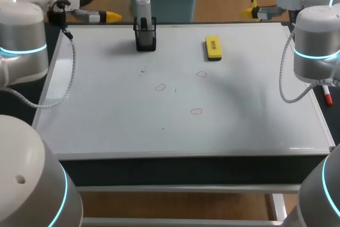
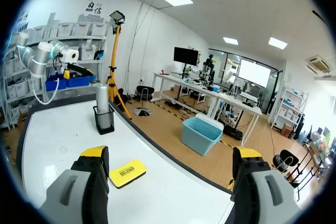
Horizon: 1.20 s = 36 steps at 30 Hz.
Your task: Pick up the inspection probe, press it on each red-marked spot on the whiteboard one by one, put down the probe, pick up the eraser, and wipe off all the red marks.
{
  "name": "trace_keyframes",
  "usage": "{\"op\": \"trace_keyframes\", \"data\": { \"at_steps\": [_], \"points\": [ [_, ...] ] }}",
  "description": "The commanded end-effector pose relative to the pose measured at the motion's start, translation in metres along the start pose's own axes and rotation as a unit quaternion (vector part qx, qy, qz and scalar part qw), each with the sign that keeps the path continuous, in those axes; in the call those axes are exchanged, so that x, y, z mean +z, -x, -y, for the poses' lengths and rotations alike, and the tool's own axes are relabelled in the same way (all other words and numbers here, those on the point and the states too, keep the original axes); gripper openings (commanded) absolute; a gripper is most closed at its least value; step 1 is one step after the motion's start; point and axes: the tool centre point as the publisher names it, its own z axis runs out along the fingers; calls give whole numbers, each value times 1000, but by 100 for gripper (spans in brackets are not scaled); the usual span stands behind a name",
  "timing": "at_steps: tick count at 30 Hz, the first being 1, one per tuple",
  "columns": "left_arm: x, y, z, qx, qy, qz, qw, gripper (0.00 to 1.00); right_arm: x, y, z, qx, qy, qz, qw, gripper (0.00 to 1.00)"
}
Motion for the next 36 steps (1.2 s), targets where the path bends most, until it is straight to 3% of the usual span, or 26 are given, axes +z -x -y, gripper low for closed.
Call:
{"op": "trace_keyframes", "data": {
  "at_steps": [1,5,9,17,27,36],
  "points": [
    [6,3,-4,26,-15,-69,997,100,0,1,0,0,-1,-1,1000,100],
    [17,-5,-2,47,-20,-117,992,100,0,1,0,0,-1,-1,1000,100],
    [26,-8,-4,67,-52,-162,983,100,0,1,0,0,-1,-1,1000,100],
    [51,-8,-8,83,-58,-222,970,100,0,1,0,0,-1,-1,1000,100],
    [83,-6,-18,81,-90,-273,954,100,0,1,0,0,-1,-1,1000,100],
    [105,-11,-17,73,-109,-277,952,100,0,1,0,0,-1,-1,1000,100]
  ]
}}
